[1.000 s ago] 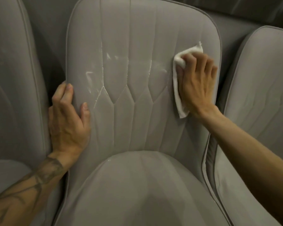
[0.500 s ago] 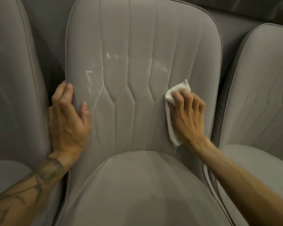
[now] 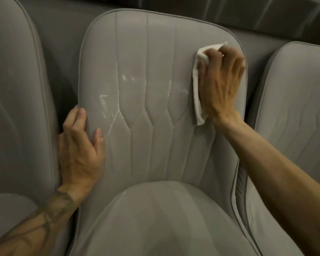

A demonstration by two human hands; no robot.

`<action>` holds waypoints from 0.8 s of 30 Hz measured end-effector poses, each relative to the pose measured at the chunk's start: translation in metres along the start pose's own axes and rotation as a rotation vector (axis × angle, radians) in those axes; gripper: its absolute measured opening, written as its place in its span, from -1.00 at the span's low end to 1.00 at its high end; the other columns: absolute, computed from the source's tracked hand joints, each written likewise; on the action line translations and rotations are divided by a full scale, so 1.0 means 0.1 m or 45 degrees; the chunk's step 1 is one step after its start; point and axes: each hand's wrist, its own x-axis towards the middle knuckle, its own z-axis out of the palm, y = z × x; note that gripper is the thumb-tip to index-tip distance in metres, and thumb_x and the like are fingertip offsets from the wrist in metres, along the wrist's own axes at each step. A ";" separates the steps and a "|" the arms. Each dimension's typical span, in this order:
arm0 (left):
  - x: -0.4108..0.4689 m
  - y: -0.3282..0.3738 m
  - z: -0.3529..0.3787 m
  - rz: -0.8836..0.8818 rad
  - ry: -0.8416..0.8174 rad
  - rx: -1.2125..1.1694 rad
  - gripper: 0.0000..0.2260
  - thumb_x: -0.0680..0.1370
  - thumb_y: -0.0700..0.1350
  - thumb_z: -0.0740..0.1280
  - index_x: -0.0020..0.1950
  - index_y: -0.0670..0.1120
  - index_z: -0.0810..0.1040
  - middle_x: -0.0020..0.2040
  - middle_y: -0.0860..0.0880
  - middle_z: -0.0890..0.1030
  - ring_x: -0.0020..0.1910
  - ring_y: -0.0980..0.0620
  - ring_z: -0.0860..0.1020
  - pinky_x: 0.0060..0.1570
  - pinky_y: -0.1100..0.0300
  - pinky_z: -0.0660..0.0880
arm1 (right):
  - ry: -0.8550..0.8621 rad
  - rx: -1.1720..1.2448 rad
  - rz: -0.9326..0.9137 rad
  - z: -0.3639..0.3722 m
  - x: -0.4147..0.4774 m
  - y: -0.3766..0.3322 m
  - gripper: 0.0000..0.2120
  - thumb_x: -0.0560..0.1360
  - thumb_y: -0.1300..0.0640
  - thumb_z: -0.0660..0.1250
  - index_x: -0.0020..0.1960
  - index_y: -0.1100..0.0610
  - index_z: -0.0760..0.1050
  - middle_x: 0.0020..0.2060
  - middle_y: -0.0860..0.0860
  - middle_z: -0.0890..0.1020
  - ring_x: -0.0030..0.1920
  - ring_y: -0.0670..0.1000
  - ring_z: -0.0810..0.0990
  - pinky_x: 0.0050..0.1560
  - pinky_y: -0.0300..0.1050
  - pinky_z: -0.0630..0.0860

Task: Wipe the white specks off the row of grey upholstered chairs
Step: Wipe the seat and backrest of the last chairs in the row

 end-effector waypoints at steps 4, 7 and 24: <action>-0.01 0.00 0.01 -0.005 0.002 0.018 -0.55 0.73 -0.06 0.18 0.55 -0.27 0.24 0.50 -0.36 0.37 0.40 -0.28 0.40 0.32 -0.09 0.37 | -0.042 0.287 -0.015 -0.08 -0.51 -0.08 -0.83 0.67 0.09 0.27 0.18 0.06 0.32 0.10 0.23 0.56 0.04 0.21 0.50 0.03 0.07 0.45; -0.02 -0.01 0.01 -0.015 -0.006 0.026 -0.55 0.72 -0.08 0.19 0.55 -0.28 0.26 0.50 -0.36 0.37 0.41 -0.28 0.42 0.32 -0.13 0.40 | -0.099 0.435 -0.024 -0.12 -0.57 -0.12 -0.82 0.66 0.11 0.29 0.17 0.10 0.32 0.12 0.24 0.51 0.06 0.20 0.51 -0.01 0.06 0.51; -0.02 -0.02 0.02 -0.014 0.000 0.032 -0.55 0.72 -0.08 0.19 0.55 -0.28 0.26 0.51 -0.33 0.37 0.43 -0.28 0.40 0.35 -0.06 0.36 | 0.099 0.365 -0.064 -0.04 -0.37 -0.07 -0.71 0.67 0.10 0.26 0.34 0.17 0.53 0.27 0.18 0.54 0.27 0.17 0.48 0.27 0.07 0.45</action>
